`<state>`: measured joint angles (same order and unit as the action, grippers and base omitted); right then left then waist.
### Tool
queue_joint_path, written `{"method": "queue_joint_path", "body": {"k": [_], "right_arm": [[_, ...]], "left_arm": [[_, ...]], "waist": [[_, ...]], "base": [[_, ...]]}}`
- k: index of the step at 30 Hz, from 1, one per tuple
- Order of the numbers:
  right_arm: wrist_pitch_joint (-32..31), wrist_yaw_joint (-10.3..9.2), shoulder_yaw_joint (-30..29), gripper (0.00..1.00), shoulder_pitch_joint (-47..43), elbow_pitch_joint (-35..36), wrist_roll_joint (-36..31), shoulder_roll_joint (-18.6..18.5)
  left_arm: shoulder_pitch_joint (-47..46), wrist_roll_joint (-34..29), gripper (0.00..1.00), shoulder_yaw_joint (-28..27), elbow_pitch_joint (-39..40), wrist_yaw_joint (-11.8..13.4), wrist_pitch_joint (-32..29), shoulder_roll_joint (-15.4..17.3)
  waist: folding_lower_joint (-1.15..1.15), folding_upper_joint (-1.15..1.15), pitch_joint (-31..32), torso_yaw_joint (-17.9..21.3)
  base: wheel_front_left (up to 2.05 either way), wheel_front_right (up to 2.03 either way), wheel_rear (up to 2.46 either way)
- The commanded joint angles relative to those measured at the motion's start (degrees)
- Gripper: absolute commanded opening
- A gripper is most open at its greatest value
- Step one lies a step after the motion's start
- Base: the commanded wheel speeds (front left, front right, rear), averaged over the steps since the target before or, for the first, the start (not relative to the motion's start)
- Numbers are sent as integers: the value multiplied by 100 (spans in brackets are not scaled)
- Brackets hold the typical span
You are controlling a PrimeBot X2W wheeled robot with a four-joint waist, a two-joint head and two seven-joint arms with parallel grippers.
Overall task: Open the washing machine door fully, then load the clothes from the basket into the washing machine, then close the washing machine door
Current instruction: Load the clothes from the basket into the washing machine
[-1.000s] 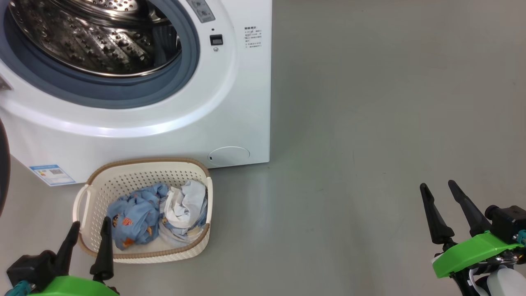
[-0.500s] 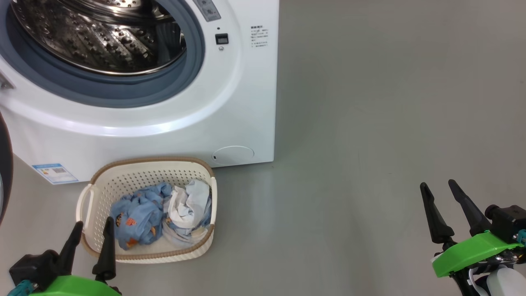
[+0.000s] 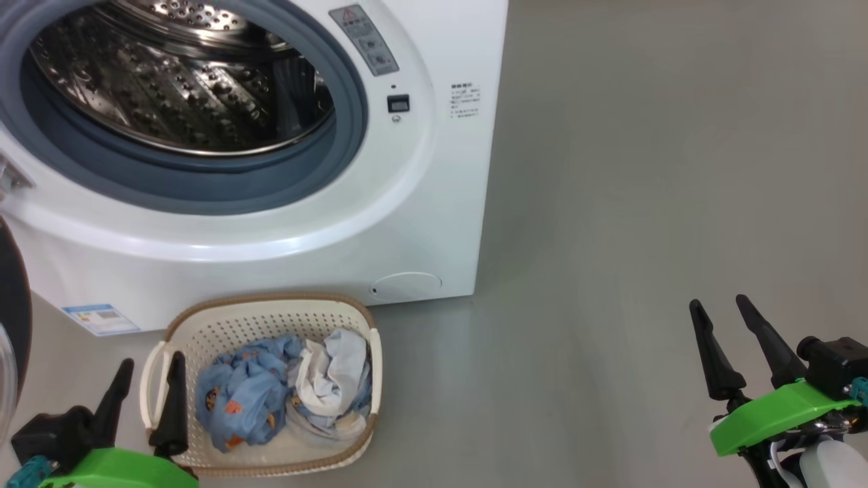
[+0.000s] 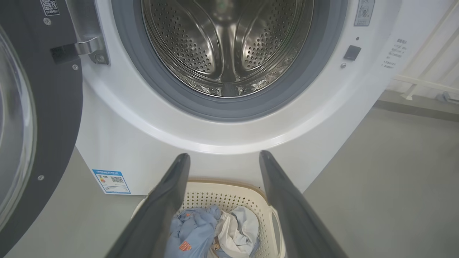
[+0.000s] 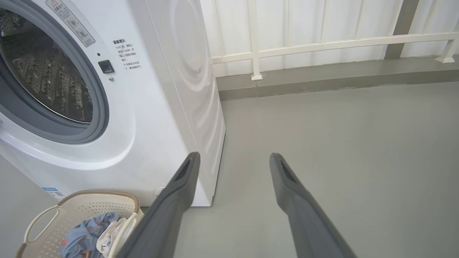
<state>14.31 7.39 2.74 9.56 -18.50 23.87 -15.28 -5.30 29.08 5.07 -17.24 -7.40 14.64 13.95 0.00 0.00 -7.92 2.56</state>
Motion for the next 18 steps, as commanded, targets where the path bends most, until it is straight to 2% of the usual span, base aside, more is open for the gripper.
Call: {"method": "queue_joint_path", "body": {"k": [1, 6, 18], "right_arm": [[69, 10, 106, 100, 144, 139, -6, -63], [69, 10, 114, 100, 139, 142, -2, -52], [69, 10, 129, 100, 122, 149, -8, -29]], "left_arm": [[-258, 19, 100, -219, 94, -9, 36, 185], [-265, -14, 100, -228, 49, -9, 36, 148], [-246, -49, 100, -193, -53, -9, 36, 64]], "waist": [[0, 0, 3, 2], [0, 0, 8, 7], [0, 0, -9, -25]], "base": [[75, -109, 35], [49, -54, 5], [1, -1, 0]]}}
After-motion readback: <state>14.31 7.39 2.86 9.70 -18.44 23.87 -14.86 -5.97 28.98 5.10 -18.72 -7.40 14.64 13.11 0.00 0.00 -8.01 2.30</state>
